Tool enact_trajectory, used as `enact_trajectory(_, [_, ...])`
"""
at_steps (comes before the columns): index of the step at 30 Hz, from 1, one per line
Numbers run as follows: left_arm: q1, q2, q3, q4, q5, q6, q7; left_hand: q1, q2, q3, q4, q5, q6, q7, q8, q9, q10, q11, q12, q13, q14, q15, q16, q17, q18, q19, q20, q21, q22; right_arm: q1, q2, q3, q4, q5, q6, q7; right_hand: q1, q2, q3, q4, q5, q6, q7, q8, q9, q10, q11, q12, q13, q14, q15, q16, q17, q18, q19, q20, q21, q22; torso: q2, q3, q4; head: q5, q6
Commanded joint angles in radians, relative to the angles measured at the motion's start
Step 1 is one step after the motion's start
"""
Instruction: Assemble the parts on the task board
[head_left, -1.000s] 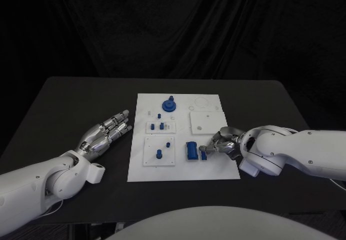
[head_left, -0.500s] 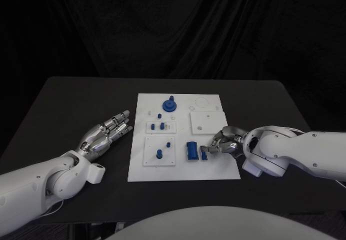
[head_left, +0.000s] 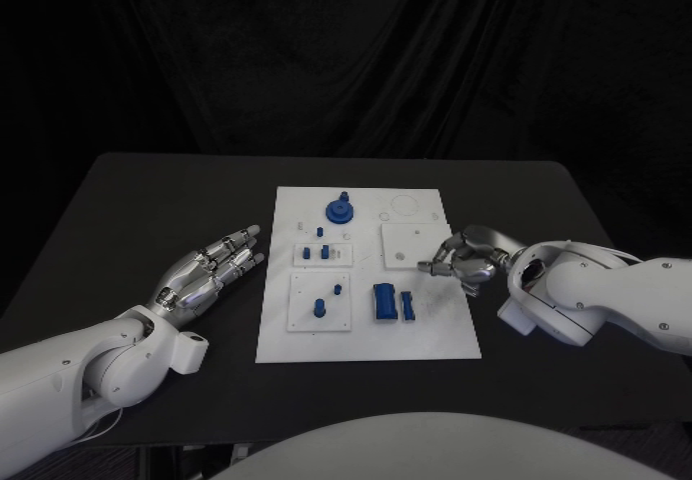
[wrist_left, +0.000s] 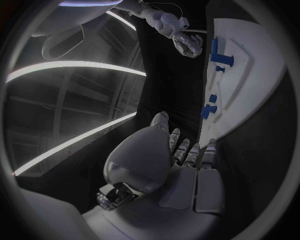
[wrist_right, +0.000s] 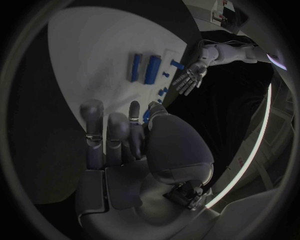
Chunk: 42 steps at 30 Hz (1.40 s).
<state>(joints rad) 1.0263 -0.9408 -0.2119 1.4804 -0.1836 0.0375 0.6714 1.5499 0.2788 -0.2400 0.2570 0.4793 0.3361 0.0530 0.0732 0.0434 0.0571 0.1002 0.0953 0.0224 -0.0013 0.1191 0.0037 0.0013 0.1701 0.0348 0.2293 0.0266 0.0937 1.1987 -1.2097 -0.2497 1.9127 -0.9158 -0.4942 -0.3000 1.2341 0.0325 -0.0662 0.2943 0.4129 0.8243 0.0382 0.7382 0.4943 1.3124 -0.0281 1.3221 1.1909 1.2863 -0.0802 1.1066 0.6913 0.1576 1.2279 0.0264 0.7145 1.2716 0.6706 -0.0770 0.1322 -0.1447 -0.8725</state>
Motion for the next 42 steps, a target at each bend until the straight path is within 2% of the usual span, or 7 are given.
enact_trajectory(1, [0.016, -0.015, 0.001, 0.028, 0.005, -0.061, 0.046, -0.022, 0.002, -0.007, 0.034, -0.018, 0.021, 0.016, 0.007, 0.002, 0.008, -0.005, 0.01, 0.002, 0.001, -0.016, -0.004, -0.001, 0.006, 0.0, -0.022, -0.003, -0.003, 0.033, 0.009, 0.002, -0.018, 0.153, -0.117, 0.304, -0.02, 0.032, 0.008, 0.001, -0.001, -0.021, 0.048, -0.07, -0.06, -0.392, 0.059, -0.391, -0.398, -0.232, 0.072, -0.256, -0.232, 0.0, -0.185, 0.054, -0.268, -0.102, -0.001, -0.0003, 0.0013, -0.01, 0.0])
enact_trajectory(6, [0.067, -0.019, 0.001, 0.043, 0.005, -0.075, 0.055, -0.15, 0.015, -0.015, 0.04, -0.115, 0.04, 0.034, 0.007, 0.001, 0.017, -0.01, 0.022, 0.003, 0.001, -0.025, -0.004, -0.001, -0.007, -0.006, -0.043, -0.006, -0.018, 0.072, 0.055, 0.002, -0.084, 0.396, -0.06, 0.549, -0.084, 0.059, -0.038, -0.01, -0.008, -0.163, 0.203, -0.202, -0.172, -0.785, 0.245, -0.7, -0.618, -0.672, 0.272, -0.544, -0.396, -0.078, -0.529, 0.183, -0.6, -0.327, -0.007, 0.001, 0.0008, -0.005, 0.0])
enact_trajectory(11, [0.093, 0.016, 0.001, 0.022, 0.028, -0.053, 0.062, -0.335, 0.019, 0.013, 0.04, -0.275, 0.02, 0.008, -0.008, -0.001, 0.007, -0.041, -0.014, -0.003, 0.001, -0.043, -0.004, -0.001, 0.003, -0.017, -0.049, -0.013, -0.043, 0.069, 0.117, 0.002, -0.166, 0.615, 0.041, 0.737, -0.171, 0.08, -0.111, -0.001, -0.067, -0.376, 0.108, -0.353, -0.277, -1.094, 0.307, -0.881, -0.769, -1.023, 0.352, -0.723, -0.509, -0.081, -1.027, 0.265, -0.681, -0.838, -0.033, 0.0076, -0.0044, 0.003, 0.0])
enact_trajectory(14, [0.096, 0.057, 0.001, -0.01, 0.059, -0.026, 0.063, -0.355, 0.018, 0.034, 0.039, -0.29, 0.046, 0.028, -0.01, 0.001, 0.008, -0.045, -0.03, -0.004, 0.001, -0.051, -0.004, -0.001, 0.008, -0.024, -0.05, -0.018, -0.06, 0.05, 0.131, 0.002, -0.199, 0.674, 0.076, 0.82, -0.152, 0.07, -0.127, -0.002, -0.096, -0.526, -0.012, -0.436, -0.333, -1.193, 0.26, -0.964, -0.867, -1.145, 0.341, -0.819, -0.566, -0.1, -1.114, 0.271, -0.69, -0.966, -0.056, 0.017, -0.0225, 0.033, 0.0])
enact_trajectory(22, [0.09, 0.105, 0.001, -0.049, 0.088, -0.013, 0.084, -0.353, 0.013, 0.017, 0.037, -0.314, -0.144, -0.116, -0.049, -0.019, -0.033, -0.061, -0.084, -0.015, 0.001, -0.045, -0.004, -0.001, 0.006, -0.028, -0.049, -0.02, -0.072, 0.016, 0.164, 0.002, -0.263, 0.73, 0.153, 0.905, -0.133, 0.087, -0.16, -0.002, -0.109, -0.538, -0.052, -0.442, -0.383, -1.256, 0.143, -1.017, -1.003, -1.205, 0.328, -0.842, -0.617, -0.098, -1.138, 0.27, -0.692, -1.041, -0.077, 0.0325, -0.0449, 0.065, 0.0])
enact_trajectory(28, [0.09, 0.102, 0.008, -0.041, 0.054, -0.058, 0.0, -0.822, -0.101, 0.106, -0.076, -0.378, -0.223, -0.053, -0.073, -0.043, -0.057, -0.1, -0.095, -0.022, 0.001, -0.119, -0.004, -0.001, -0.052, -0.035, -0.118, -0.027, -0.094, 0.008, 0.18, 0.019, -0.261, 0.672, 0.052, 0.806, -0.889, -0.032, 0.066, -0.206, -0.321, -0.738, -0.038, -0.649, -0.494, -1.312, 0.028, -1.231, -1.191, -1.286, 0.155, -1.027, -0.691, -0.158, -1.228, 0.063, -0.714, -1.272, -0.069, 0.0255, -0.0355, 0.06, 0.012])
enact_trajectory(42, [0.058, 0.131, 0.108, 0.023, 0.117, -0.425, -0.074, -1.15, -0.181, 0.168, -0.155, -0.479, -0.336, -0.053, -0.073, -0.043, -0.057, -0.1, -0.095, -0.022, 0.001, -0.119, -0.004, -0.001, -0.091, -0.035, -0.229, -0.027, -0.094, -0.13, 0.4, 0.222, -0.333, 0.886, -0.236, 0.818, -1.234, -0.032, 0.066, -0.294, -0.413, -0.824, -0.038, -0.738, -0.494, -1.312, 0.028, -1.322, -1.191, -1.286, 0.08, -1.107, -0.691, -0.158, -1.228, -0.026, -0.714, -1.272, -0.108, 0.0609, -0.1019, 0.118, 0.191])
